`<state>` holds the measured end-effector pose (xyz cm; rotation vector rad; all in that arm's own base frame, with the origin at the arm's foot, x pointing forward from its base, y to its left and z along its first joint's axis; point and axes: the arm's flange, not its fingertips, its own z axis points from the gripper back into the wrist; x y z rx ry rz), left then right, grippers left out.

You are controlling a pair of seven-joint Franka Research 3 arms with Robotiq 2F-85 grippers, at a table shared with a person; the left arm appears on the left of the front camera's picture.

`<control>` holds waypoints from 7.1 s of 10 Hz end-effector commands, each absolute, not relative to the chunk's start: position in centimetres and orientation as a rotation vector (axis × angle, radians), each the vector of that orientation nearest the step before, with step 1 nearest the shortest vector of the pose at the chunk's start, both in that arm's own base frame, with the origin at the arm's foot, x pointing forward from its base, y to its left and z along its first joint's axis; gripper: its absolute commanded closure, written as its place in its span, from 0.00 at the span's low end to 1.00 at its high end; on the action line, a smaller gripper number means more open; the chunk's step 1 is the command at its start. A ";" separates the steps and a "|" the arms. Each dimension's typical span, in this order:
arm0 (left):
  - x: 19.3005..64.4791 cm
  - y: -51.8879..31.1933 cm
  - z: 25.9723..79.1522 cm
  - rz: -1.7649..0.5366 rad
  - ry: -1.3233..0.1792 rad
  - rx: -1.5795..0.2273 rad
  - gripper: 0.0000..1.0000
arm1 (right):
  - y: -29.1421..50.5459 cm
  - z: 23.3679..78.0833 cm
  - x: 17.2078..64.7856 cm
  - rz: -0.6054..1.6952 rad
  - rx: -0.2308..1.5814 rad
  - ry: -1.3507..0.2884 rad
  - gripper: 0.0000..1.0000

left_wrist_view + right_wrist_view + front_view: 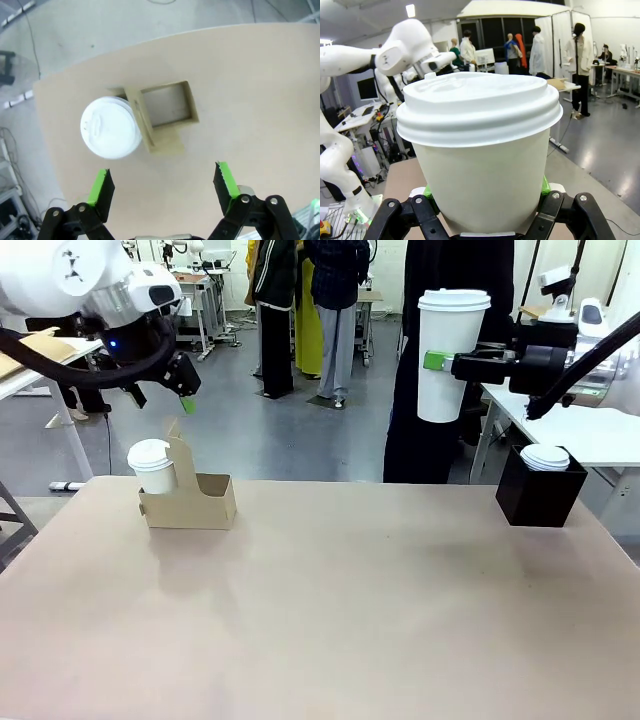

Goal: Pour a drink into a cup and package it in a carrier.
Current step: Position the Cup Carrier in the center of the table, then insert the held 600 ml Paper Cup into the Cup Carrier.

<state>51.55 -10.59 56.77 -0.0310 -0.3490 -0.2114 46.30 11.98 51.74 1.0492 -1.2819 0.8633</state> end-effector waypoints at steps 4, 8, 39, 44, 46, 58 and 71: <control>56.6 -11.8 53.7 -0.081 -0.267 0.010 0.00 | 12.2 52.3 46.7 0.862 1.040 -1.296 0.20; 57.5 -12.5 51.6 -0.014 -0.249 0.030 0.56 | 12.2 52.3 46.7 0.862 1.040 -1.296 0.20; 31.7 -31.9 49.0 0.014 -0.307 -0.079 0.98 | 12.2 52.3 46.7 0.862 1.040 -1.296 0.20; 30.9 -32.4 49.0 -0.017 -0.288 -0.088 0.98 | 12.2 52.3 46.7 0.862 1.040 -1.296 0.20; 30.9 -32.4 49.0 -0.017 -0.288 -0.088 0.98 | 12.2 52.3 46.7 0.862 1.040 -1.296 0.20; 36.1 -17.3 59.9 -0.639 -0.192 -0.176 0.00 | 17.2 38.6 48.3 1.163 1.360 -1.053 0.20; 41.7 -3.9 51.9 -0.761 -0.278 -0.338 0.00 | 25.3 35.3 45.4 1.356 1.573 -1.009 0.20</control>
